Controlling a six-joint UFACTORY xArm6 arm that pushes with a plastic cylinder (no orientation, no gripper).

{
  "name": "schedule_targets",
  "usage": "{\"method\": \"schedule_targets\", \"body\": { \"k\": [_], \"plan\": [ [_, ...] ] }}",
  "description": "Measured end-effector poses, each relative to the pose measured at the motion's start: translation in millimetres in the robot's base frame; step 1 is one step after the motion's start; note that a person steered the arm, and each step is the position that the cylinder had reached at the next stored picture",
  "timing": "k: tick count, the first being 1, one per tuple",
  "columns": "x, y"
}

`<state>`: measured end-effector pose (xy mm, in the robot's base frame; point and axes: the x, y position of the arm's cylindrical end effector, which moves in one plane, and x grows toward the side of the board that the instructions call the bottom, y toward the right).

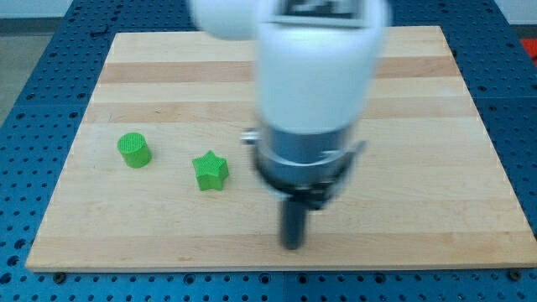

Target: Nudge green star a bit

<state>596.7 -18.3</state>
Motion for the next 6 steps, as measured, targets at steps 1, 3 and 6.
{"method": "schedule_targets", "body": {
  "k": [1, 3, 6],
  "plan": [
    [-5.3, -81.0],
    [-45.1, -168.0],
    [-42.1, -79.6]
  ]
}}
